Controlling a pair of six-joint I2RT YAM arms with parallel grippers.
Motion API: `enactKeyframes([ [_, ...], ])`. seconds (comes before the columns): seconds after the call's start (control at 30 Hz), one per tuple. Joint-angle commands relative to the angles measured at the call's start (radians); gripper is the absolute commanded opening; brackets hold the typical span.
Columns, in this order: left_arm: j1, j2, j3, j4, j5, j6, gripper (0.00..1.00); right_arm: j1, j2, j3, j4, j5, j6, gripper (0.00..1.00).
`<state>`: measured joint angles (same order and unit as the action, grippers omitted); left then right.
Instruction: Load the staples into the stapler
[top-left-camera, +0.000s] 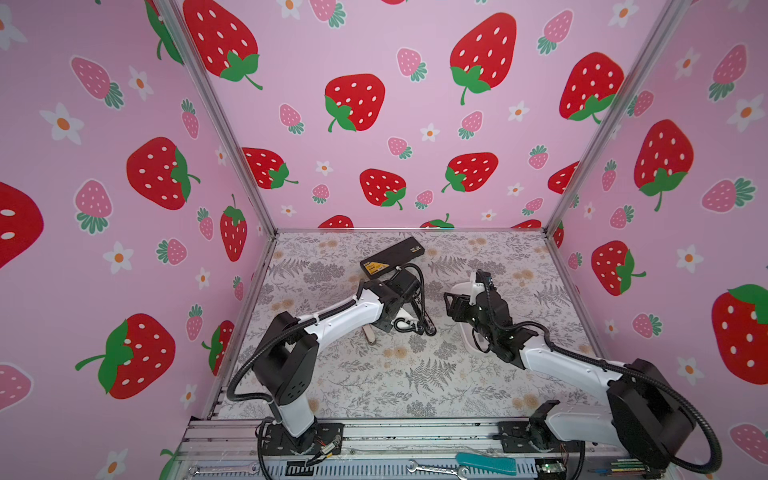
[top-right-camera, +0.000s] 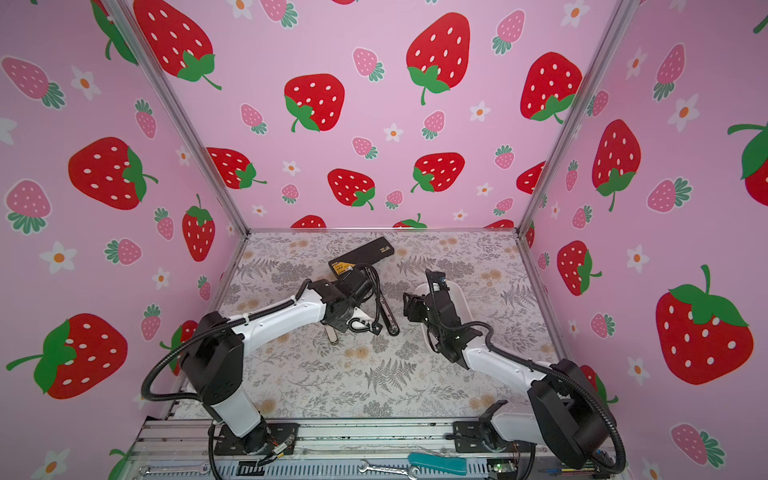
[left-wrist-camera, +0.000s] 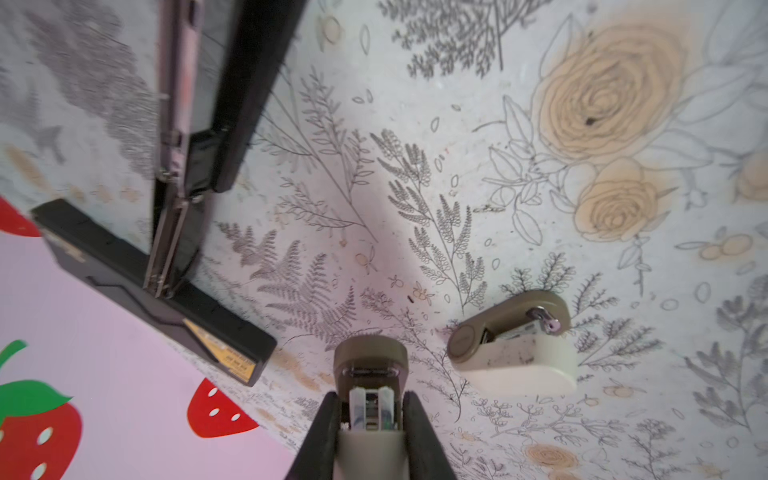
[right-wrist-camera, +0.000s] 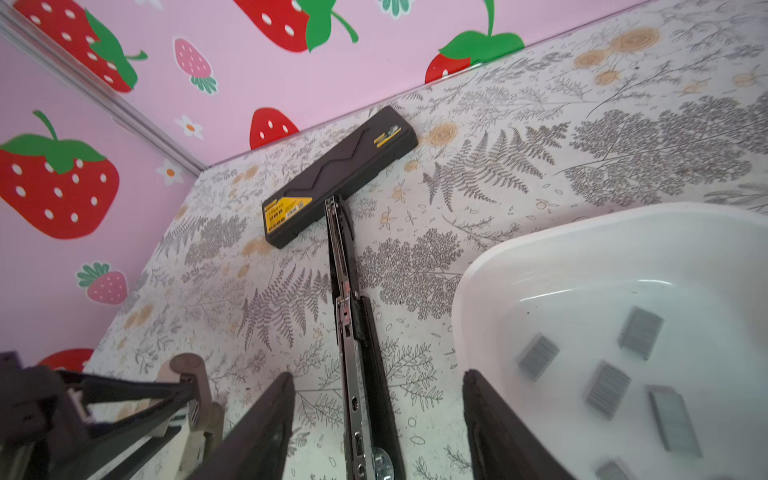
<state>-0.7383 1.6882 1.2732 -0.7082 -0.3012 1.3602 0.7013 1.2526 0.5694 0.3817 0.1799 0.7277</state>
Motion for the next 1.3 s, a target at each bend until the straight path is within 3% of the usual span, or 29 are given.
enactKeyframes([
  [0.0,-0.022,-0.081,-0.047,0.053,0.049,0.001,0.01,-0.034,-0.057,-0.040,0.016,0.018,0.055,0.74],
  [0.13,-0.026,-0.164,-0.073,0.064,0.072,-0.029,0.00,-0.068,-0.091,-0.074,0.057,-0.067,0.086,0.75],
  [0.33,-0.036,-0.280,-0.140,0.131,0.095,-0.071,0.00,-0.071,-0.092,-0.076,0.155,-0.233,0.060,0.58],
  [0.47,-0.036,-0.356,-0.156,0.229,0.177,-0.125,0.00,-0.071,-0.070,-0.075,0.193,-0.287,0.063,0.53],
  [0.63,-0.031,-0.366,-0.085,0.148,0.276,-0.206,0.00,-0.056,-0.022,-0.073,0.363,-0.475,0.064,0.42],
  [0.83,-0.030,-0.367,-0.080,0.155,0.312,-0.227,0.00,0.004,0.012,-0.065,0.459,-0.546,0.040,0.42],
  [1.27,-0.024,-0.407,-0.088,0.200,0.354,-0.278,0.00,0.116,0.079,0.005,0.440,-0.580,-0.030,0.42],
])
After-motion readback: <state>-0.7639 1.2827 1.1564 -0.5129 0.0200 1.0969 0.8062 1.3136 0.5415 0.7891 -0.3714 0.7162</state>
